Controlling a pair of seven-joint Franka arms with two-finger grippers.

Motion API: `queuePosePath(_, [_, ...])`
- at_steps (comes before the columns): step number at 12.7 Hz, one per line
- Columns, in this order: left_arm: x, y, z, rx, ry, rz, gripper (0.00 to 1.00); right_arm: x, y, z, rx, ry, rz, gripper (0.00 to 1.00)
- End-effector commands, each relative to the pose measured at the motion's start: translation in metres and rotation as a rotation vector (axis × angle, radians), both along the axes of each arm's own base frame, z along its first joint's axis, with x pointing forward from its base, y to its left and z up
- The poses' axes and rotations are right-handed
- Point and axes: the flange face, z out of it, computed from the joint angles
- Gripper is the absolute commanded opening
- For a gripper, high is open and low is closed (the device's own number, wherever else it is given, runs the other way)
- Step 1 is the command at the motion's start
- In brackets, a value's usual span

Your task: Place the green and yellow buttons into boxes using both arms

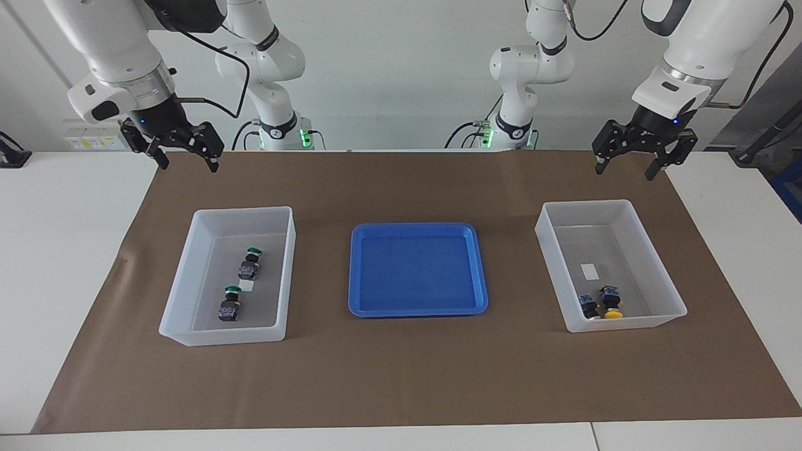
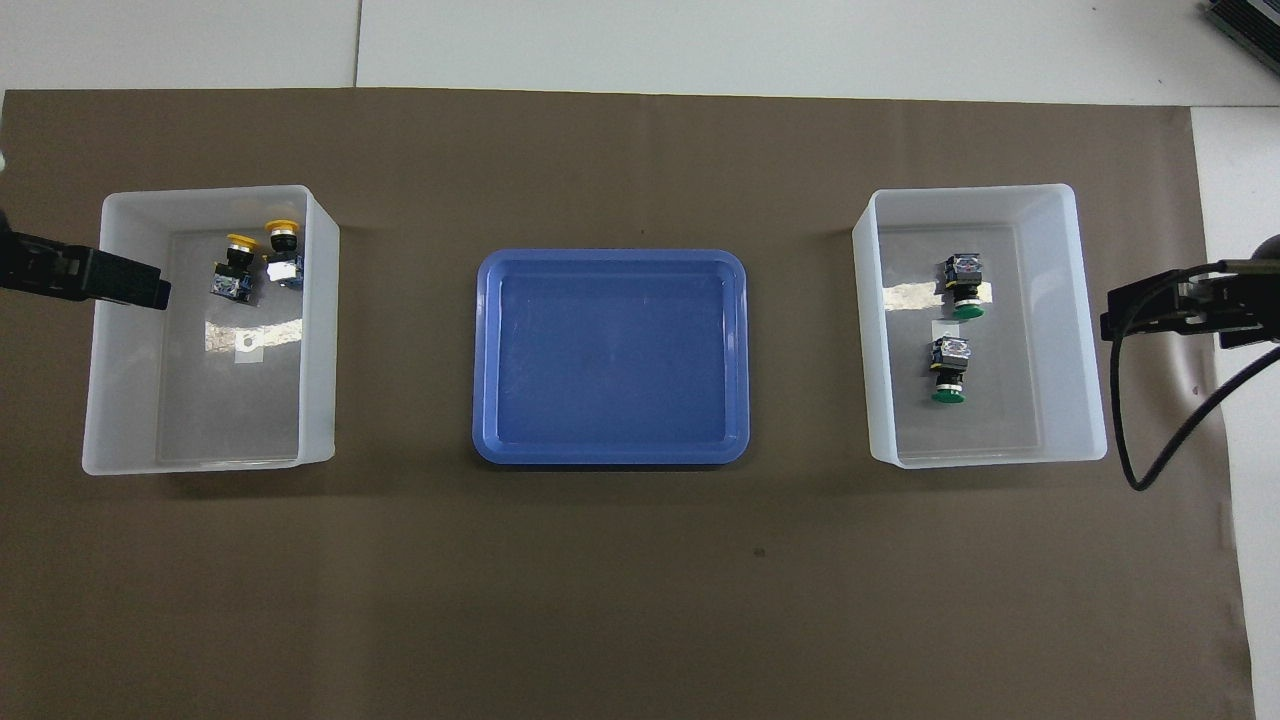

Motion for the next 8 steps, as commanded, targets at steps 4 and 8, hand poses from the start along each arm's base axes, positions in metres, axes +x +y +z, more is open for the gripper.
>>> queuePosePath(4, [-0.0195,0.0021,0.0011,0.017,0.064,0.077,1.00,-0.0057,0.0019,0.0019,0.020,0.008,-0.002,1.00])
queuePosePath(8, [-0.0185,0.0047,0.0010,0.018,0.057,0.058,1.00,-0.0057,0.0019,0.0019,0.020,0.008,-0.002,1.00])
